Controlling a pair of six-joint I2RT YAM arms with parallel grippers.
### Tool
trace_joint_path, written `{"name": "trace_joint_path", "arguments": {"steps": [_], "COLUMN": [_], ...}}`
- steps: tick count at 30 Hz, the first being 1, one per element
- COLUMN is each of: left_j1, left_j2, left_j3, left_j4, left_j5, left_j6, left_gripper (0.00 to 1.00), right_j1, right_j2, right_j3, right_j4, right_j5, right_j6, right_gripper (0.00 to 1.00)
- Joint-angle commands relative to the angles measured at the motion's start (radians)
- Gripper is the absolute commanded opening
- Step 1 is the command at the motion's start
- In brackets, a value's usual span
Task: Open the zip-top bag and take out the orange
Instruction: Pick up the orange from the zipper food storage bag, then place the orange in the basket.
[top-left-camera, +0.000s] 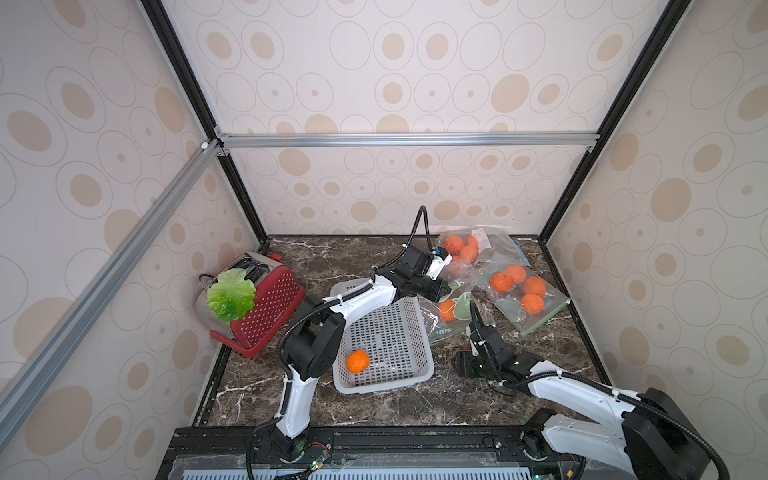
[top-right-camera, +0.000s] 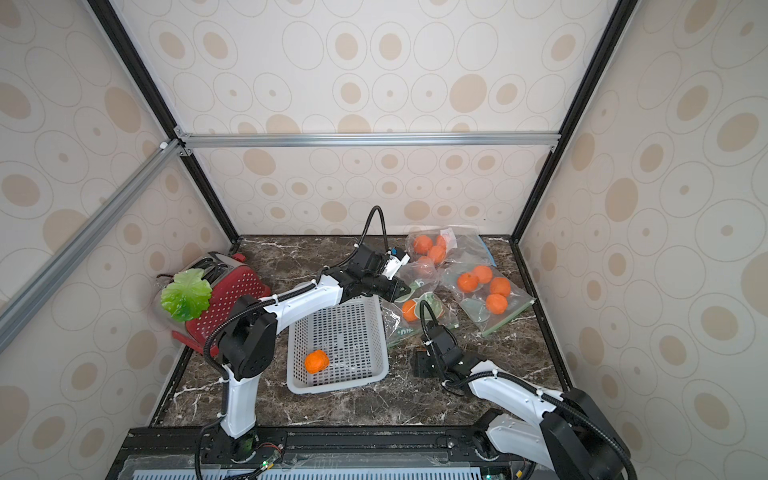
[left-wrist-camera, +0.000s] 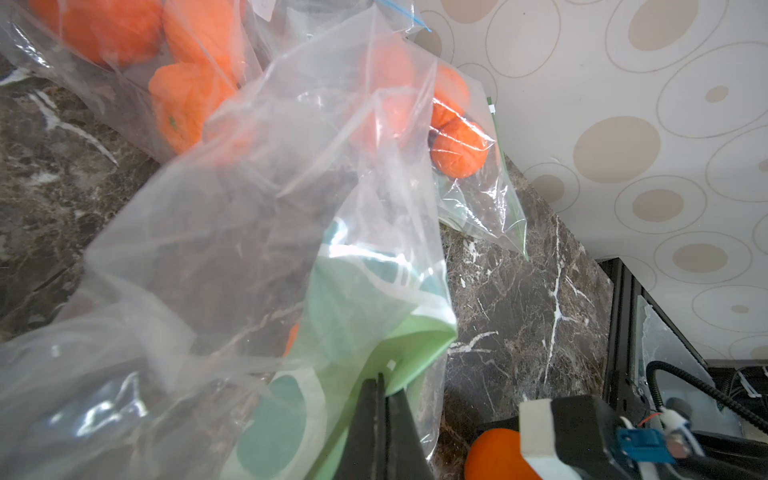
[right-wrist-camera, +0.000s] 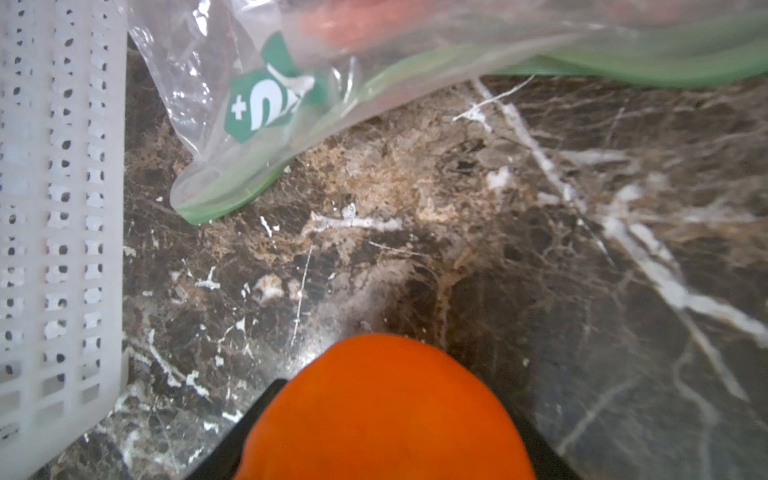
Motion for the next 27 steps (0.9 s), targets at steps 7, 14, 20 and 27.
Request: {"name": "trace_joint_path", "arguments": {"steps": [7,14,20,27], "left_j1": [0.004,0.032,0.065,0.073], "left_j2": [0.039,0.073,0.057,0.047], "left_j3": [0.064,0.116,0.078,0.063], "left_j4": [-0.041,-0.08,-0.073,-0.069], "left_j5": [-0.031,-0.072,-0.138,-0.127], "left_j6": [0.014,-0.006,-0.062,-0.042], "left_gripper": [0.0,0.0,0.0,0.0], "right_j1": [0.004,0.028,0.159,0.227], "right_j2": [-0.281,-0.095,0.215,0.428], "right_j3": [0.031,0.137,0.246,0.338], "right_j4": [0.087,0.411,0.562,0.603], "right_j5": [-0.152,-0.353,-0.297,-0.227], "right_j6": [-0.197,-0.2,-0.347,-0.392], "right_gripper": [0.47,0.45,0.46,0.56]}}
